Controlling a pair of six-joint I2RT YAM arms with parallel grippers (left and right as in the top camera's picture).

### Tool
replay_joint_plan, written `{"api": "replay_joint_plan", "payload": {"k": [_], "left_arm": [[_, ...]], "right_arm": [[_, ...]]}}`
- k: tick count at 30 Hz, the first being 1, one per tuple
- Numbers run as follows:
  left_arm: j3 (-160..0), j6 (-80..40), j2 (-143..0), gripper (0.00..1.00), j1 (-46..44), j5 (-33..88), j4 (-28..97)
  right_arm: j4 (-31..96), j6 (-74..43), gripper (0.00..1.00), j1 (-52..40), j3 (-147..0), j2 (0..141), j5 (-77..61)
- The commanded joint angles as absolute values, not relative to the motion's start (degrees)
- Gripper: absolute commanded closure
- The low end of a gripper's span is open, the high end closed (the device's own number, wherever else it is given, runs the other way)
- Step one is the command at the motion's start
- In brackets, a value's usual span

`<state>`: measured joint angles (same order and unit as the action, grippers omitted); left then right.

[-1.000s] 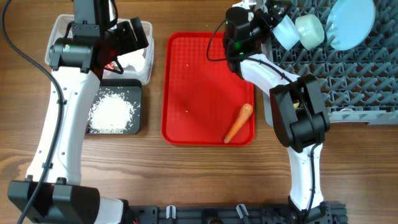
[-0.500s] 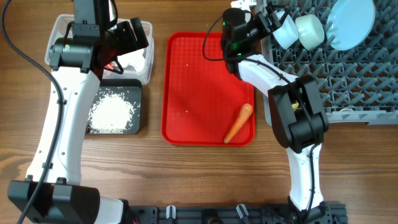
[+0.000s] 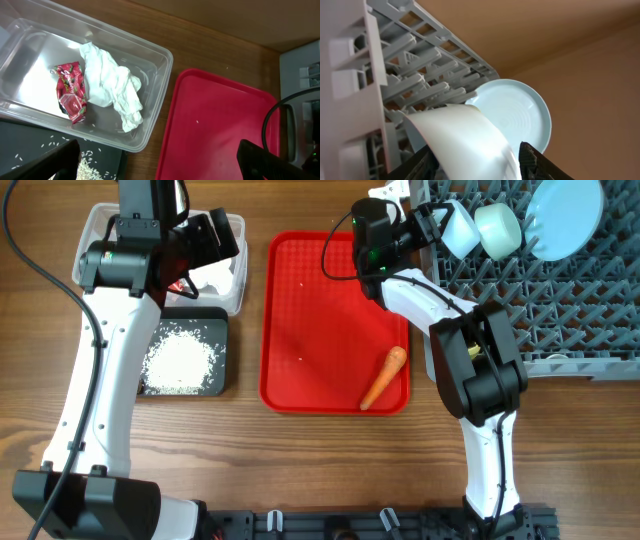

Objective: Sort waste into correct bins and load items into the dishwasher rack

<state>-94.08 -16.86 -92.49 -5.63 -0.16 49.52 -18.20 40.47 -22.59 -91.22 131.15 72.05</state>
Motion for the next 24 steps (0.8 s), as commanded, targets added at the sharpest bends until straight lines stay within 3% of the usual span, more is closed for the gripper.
{"api": "replay_joint_plan", "payload": {"k": [1,11,13,16,24], "left_arm": [[-94.1,-17.4,-92.6,0.0,-5.7,-0.7,49.4],[-94.1,-17.4,-92.6,0.0,-5.7,-0.7,49.4],[-94.1,-17.4,-92.6,0.0,-5.7,-0.7,49.4],[-94.1,-17.4,-92.6,0.0,-5.7,-0.7,49.4],[-94.1,-17.4,-92.6,0.0,-5.7,-0.7,49.4]], "right_arm": [[-18.3,36.9,0.46,-24.1,-91.4,131.8,69.5],[-18.2,30.7,0.45,-27.6,-91.4,131.8,65.8],[-18.4,29.8,0.35,-28.0,-91.4,131.8,64.1],[-20.4,29.8,0.0,-29.1,-91.4,131.8,60.2],[-24.8,22.2,0.0,-31.3,-91.4,129.6,52.2]]}}
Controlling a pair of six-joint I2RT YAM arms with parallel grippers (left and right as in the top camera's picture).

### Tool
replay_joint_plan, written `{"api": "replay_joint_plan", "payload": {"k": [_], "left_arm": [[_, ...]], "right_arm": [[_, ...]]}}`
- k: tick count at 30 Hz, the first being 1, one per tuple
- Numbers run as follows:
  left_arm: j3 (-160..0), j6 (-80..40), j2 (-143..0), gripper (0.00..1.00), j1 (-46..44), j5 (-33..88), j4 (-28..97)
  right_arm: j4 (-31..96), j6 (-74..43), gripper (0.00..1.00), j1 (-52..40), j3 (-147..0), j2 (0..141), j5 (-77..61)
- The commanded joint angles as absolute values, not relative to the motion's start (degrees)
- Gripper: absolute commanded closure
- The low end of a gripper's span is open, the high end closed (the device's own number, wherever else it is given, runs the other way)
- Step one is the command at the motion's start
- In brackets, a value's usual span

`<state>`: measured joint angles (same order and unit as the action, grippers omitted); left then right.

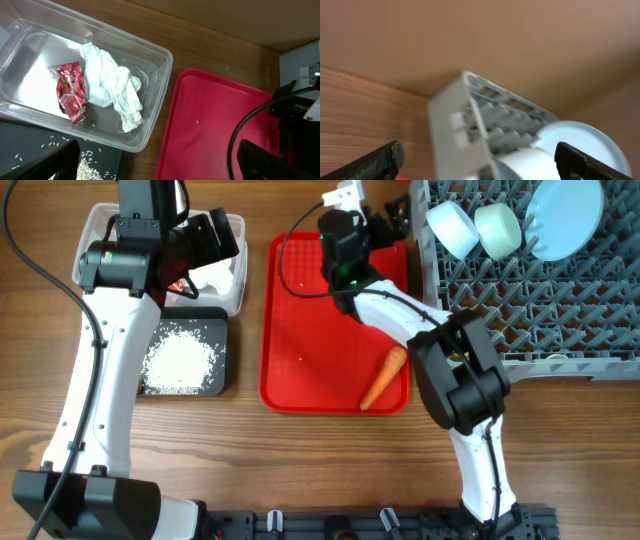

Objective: Sort waste into correct bins and load items into the dishwasher rack

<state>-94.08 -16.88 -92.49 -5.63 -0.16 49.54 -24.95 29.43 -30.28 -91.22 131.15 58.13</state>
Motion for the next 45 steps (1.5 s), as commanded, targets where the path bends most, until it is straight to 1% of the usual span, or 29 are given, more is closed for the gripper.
{"api": "replay_joint_plan", "payload": {"k": [1,4,9,13,16,22,24,27,29,30,31,34,35,37,39,42,45], "left_arm": [[-94.1,-17.4,-92.6,0.0,-5.7,-0.7,49.4],[-94.1,-17.4,-92.6,0.0,-5.7,-0.7,49.4],[-94.1,-17.4,-92.6,0.0,-5.7,-0.7,49.4],[-94.1,-17.4,-92.6,0.0,-5.7,-0.7,49.4],[-94.1,-17.4,-92.6,0.0,-5.7,-0.7,49.4],[-94.1,-17.4,-92.6,0.0,-5.7,-0.7,49.4],[-94.1,-17.4,-92.6,0.0,-5.7,-0.7,49.4],[-94.1,-17.4,-92.6,0.0,-5.7,-0.7,49.4],[-94.1,-17.4,-92.6,0.0,-5.7,-0.7,49.4],[-94.1,-17.4,-92.6,0.0,-5.7,-0.7,49.4],[-94.1,-17.4,-92.6,0.0,-5.7,-0.7,49.4],[-94.1,-17.4,-92.6,0.0,-5.7,-0.7,49.3],[-94.1,-17.4,-92.6,0.0,-5.7,-0.7,48.4],[-94.1,-17.4,-92.6,0.0,-5.8,-0.7,47.8],[-94.1,-17.4,-92.6,0.0,-5.7,-0.7,47.8],[-94.1,-17.4,-92.6,0.0,-5.8,0.9,47.9],[-94.1,-16.1,-92.7,0.0,-6.4,11.4,47.5]], "right_arm": [[-24.4,20.6,0.0,-31.3,-91.4,129.1,51.2],[-21.5,15.8,0.0,-31.2,-91.4,127.3,47.2],[-12.4,9.1,0.0,-30.7,-91.4,124.2,40.6],[-1.3,4.5,0.0,-30.1,-91.4,121.2,34.6],[9.7,3.4,0.0,-29.8,-91.4,117.2,27.9],[20.6,3.2,0.0,-29.4,-91.4,107.8,26.9],[23.3,1.6,0.0,-28.3,-91.4,103.7,26.9],[26.3,-9.7,0.0,-24.5,-91.4,97.5,27.1],[28.4,-20.5,0.0,-20.3,-91.4,94.0,26.1],[29.5,-24.6,0.0,-17.2,-91.4,92.2,23.3],[30.1,-26.0,0.0,-14.9,-91.4,91.2,20.4],[32.3,-27.1,0.0,-5.7,-91.4,88.9,6.9],[34.5,-27.1,0.0,-0.4,-91.4,88.5,0.6],[38.1,-27.2,0.0,5.5,-91.4,88.5,-3.9],[42.1,-27.0,0.0,10.1,-91.4,88.7,-5.9],[45.8,-25.8,0.0,14.6,-91.4,88.7,-6.1],[46.7,-23.3,0.0,16.8,-91.4,88.7,-6.1]]}}
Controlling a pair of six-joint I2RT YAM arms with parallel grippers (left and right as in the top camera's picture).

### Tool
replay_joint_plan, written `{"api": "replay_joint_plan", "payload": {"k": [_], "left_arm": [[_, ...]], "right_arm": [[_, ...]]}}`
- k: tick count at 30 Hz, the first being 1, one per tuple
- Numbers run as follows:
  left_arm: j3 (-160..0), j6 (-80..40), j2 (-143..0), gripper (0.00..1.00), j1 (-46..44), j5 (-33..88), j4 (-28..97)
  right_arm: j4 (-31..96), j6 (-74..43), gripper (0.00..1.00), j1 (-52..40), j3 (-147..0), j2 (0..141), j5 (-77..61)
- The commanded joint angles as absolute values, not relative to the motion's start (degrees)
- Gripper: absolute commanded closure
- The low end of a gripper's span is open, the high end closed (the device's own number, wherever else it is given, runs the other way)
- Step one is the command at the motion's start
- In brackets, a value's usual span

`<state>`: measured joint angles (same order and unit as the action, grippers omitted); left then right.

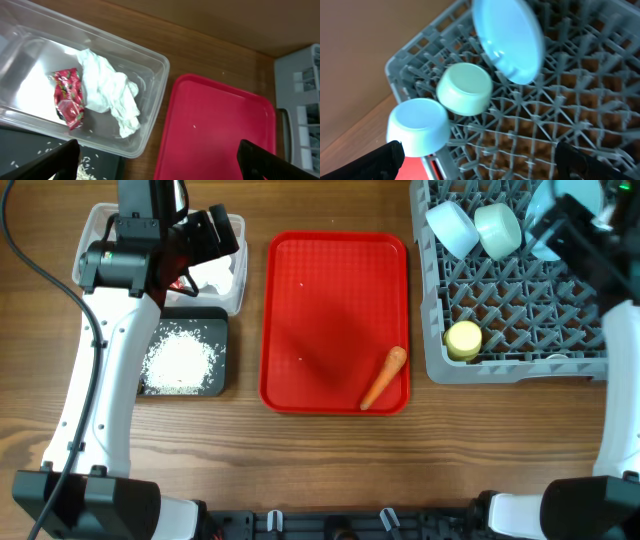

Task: Sort waste into correct bins and load items into the dishwasher rack
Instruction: 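Reach the left gripper to the carrot on the red tray and grasp it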

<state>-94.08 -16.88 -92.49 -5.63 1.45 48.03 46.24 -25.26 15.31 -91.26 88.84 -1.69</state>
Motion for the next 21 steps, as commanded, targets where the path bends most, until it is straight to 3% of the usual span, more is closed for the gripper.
{"api": "replay_joint_plan", "payload": {"k": [1,14,21], "left_arm": [[-94.1,-13.0,-93.5,0.0,-7.4,16.4,47.1],[-94.1,1.3,-107.9,0.0,-32.4,16.2,53.8],[-94.1,3.0,-116.1,0.02,-44.2,7.8,56.7]], "right_arm": [[46.8,-22.4,0.0,16.9,-91.4,88.7,-6.1],[47.9,-20.5,0.0,16.9,-91.4,88.7,-6.1],[48.3,-20.5,0.0,16.9,-91.4,88.7,-6.1]]}}
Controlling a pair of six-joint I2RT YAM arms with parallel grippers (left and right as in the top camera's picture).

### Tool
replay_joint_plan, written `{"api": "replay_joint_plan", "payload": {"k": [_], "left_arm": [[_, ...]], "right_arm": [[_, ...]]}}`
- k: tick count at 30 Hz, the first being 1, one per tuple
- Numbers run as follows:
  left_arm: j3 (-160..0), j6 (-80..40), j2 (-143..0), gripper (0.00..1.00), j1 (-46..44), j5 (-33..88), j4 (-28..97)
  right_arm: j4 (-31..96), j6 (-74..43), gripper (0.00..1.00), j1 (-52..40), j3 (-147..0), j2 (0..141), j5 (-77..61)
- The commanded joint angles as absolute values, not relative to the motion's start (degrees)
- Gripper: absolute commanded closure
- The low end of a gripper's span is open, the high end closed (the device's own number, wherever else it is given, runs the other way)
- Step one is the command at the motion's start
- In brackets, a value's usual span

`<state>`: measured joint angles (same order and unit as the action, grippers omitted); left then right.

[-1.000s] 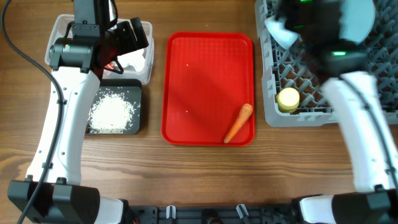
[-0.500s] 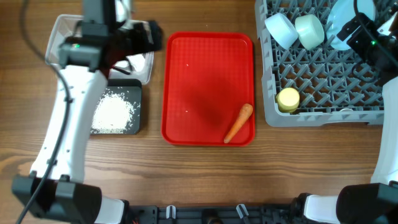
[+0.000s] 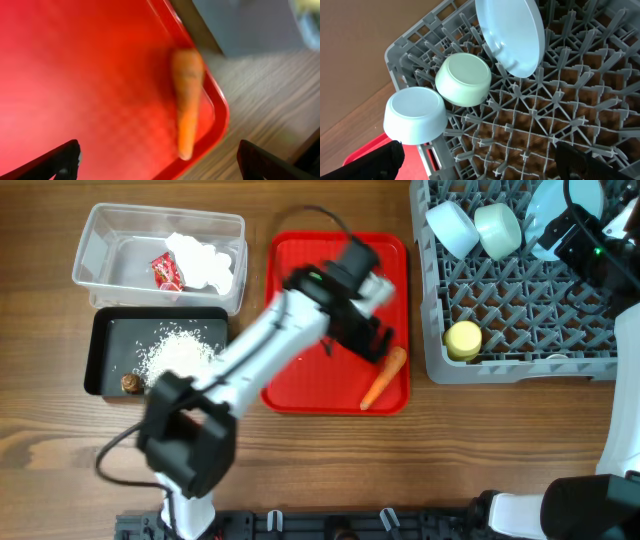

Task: Sort waste into correct bins and load items into the dishwasher rack
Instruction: 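Reach the left gripper to the carrot on the red tray and grasp it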

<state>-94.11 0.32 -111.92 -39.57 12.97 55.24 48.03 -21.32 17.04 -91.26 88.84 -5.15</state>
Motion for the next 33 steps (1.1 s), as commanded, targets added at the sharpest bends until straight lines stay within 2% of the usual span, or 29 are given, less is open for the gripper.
{"api": "replay_joint_plan", "payload": {"k": [1,7,13,17,21,23,25,26,30,33], "left_arm": [[-94.1,3.0,-117.1,0.02,-45.2,7.8,56.9],[-94.1,3.0,-121.2,0.02,-49.4,4.3,55.5],[-94.1,0.8,-124.8,0.09,-51.5,-3.6,52.3],[-94.1,0.8,-125.3,0.21,-51.6,-4.4,51.6],[-94.1,1.2,-125.4,0.25,-51.6,-4.6,50.8],[-94.1,1.3,-125.4,0.33,-51.6,-5.9,50.4],[-94.1,1.3,-125.4,0.48,-51.6,-8.0,50.1],[-94.1,1.0,-125.4,0.51,-51.6,-8.7,49.8],[-94.1,1.1,-125.4,0.51,-51.5,-10.8,49.0],[-94.1,1.1,-125.4,0.42,-50.9,-13.8,47.7]], "right_arm": [[48.4,-20.5,0.0,16.9,-91.4,88.7,-6.1],[48.7,-20.5,0.0,16.9,-91.4,88.7,-6.1],[49.1,-20.5,0.0,16.9,-91.4,88.7,-6.1],[49.3,-20.6,0.0,16.9,-91.4,88.7,-6.1],[49.3,-20.6,0.0,16.9,-91.4,88.7,-6.7],[49.3,-20.5,0.0,16.9,-91.4,88.7,-7.7],[49.3,-20.5,0.0,16.9,-91.4,88.7,-7.8],[49.4,-20.3,0.0,16.9,-91.4,88.7,-7.8],[49.4,-19.5,0.0,16.9,-91.4,88.7,-7.8],[49.4,-19.5,0.0,16.9,-91.4,88.7,-7.8]]}}
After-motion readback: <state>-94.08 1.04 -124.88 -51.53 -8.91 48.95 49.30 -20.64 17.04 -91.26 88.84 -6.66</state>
